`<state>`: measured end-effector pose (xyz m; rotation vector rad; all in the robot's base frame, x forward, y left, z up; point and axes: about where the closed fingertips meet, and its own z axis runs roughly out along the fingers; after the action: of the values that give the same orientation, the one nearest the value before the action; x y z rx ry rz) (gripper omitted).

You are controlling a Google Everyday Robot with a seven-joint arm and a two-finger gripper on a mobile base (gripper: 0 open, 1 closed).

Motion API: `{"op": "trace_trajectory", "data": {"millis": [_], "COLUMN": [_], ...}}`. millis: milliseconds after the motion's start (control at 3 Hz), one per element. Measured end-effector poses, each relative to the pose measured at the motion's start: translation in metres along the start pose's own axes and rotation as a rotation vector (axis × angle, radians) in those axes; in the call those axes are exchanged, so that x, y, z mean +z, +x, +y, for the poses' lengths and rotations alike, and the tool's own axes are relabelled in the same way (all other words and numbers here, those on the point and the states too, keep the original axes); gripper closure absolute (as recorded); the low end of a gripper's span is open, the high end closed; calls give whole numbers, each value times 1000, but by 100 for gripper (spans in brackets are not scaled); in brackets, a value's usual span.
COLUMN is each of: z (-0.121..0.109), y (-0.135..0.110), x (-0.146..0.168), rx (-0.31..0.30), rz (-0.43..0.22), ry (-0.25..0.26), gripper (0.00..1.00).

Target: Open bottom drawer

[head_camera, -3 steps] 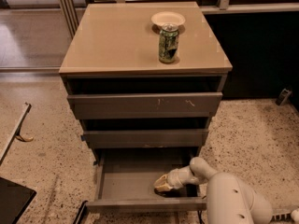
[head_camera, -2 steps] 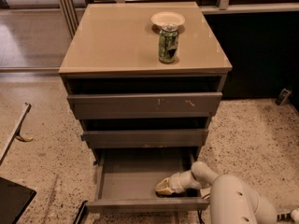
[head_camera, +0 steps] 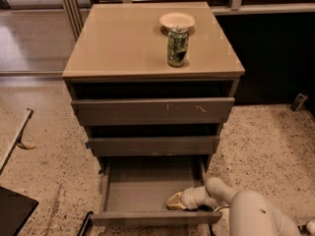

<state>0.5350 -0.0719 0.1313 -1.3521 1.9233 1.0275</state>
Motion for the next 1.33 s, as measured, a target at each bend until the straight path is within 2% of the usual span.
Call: {"op": "trace_trajectory", "data": {"millis": [333, 667, 1333], "z": [3, 6, 13], "y": [3, -2, -26], "x": [-6, -16, -38], "rx": [-1, -17, -62], "rz": [-13, -29, -46], "ry": [19, 43, 83], "gripper": [12, 0, 0]}}
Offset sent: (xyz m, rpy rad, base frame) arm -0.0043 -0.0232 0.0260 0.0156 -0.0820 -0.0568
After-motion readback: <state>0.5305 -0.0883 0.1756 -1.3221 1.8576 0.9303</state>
